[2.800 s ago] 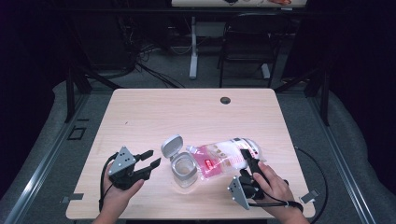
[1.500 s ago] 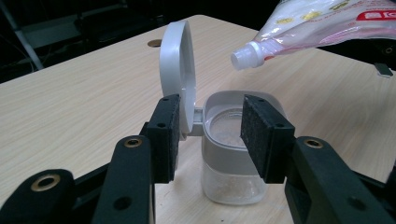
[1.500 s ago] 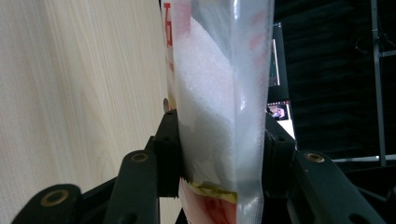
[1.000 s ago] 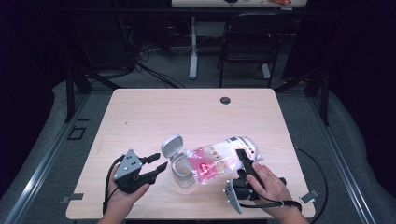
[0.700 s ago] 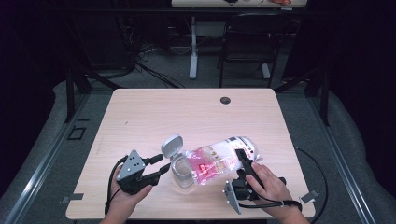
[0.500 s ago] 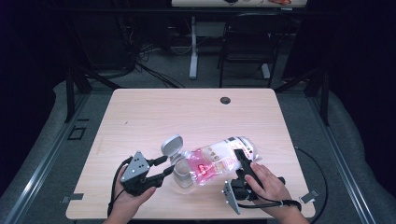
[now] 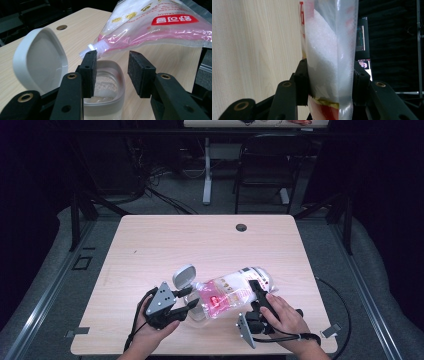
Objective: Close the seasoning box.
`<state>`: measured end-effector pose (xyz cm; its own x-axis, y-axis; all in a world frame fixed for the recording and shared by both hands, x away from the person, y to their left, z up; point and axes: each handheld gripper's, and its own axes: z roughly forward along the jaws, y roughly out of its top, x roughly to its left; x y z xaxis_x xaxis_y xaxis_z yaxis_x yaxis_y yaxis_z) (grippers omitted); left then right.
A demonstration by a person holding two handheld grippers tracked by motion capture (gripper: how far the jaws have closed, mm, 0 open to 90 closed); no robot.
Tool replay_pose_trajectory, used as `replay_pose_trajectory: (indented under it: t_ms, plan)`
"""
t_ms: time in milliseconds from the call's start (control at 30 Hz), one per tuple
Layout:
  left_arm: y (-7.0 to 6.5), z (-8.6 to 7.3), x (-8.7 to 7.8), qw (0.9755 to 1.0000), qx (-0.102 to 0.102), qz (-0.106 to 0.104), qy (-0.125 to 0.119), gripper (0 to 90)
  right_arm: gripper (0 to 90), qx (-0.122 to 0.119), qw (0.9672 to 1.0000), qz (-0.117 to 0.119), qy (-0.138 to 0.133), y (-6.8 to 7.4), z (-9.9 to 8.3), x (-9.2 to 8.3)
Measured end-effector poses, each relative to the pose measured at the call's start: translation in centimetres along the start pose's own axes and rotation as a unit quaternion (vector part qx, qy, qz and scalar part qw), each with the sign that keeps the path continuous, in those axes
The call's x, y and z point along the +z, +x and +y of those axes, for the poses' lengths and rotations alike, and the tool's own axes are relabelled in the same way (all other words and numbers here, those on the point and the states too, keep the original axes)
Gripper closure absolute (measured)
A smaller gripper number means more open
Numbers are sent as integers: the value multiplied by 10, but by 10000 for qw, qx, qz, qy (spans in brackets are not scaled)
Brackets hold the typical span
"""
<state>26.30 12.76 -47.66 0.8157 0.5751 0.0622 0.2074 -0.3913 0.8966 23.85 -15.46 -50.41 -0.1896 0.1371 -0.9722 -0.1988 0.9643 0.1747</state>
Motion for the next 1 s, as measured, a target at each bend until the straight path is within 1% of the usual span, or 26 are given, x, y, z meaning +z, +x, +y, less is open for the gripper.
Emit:
replay_pose_trajectory:
  t_ms: [133,167,233,367,400,467,567,633,667,767,800,900,933,1000]
  plan:
    - [-1,1,3,10000,27,21,14,596,580,-22,10000,-1,-9,0,0,0]
    - [-1,1,3,10000,60,33,16,596,580,-26,10000,9,-12,0,0,0]
    - [-2,2,3,9999,100,39,3,597,580,-103,9999,14,53,-1,1,-1]
    - [-2,4,4,9999,123,-7,5,597,580,-86,9999,24,45,-1,2,-1]
    - [-2,4,4,9999,142,3,25,599,580,-25,10000,15,-18,0,2,0]
    - [-3,3,5,9999,113,2,30,603,580,-24,10000,15,-36,0,2,0]
    - [-3,2,5,9999,124,2,51,608,581,-116,9999,21,31,-1,4,-1]
    - [-3,2,5,9999,126,9,60,612,581,-109,9999,21,19,-1,4,-1]
    - [-3,2,5,9999,111,5,60,613,581,-64,10000,14,-33,0,4,0]
    - [-4,1,6,9999,130,16,55,616,582,-88,10000,2,-21,0,4,0]
    - [-4,1,6,9999,123,14,54,616,582,-125,9999,4,15,-1,5,-1]
    - [-5,2,6,9999,134,22,67,615,582,-139,9999,-11,26,-2,5,-1]
    - [-5,1,6,9999,140,19,69,615,582,-194,9998,-37,47,-2,6,-1]
    - [-6,1,7,9999,113,21,65,614,583,-203,9998,-53,55,-3,6,-1]
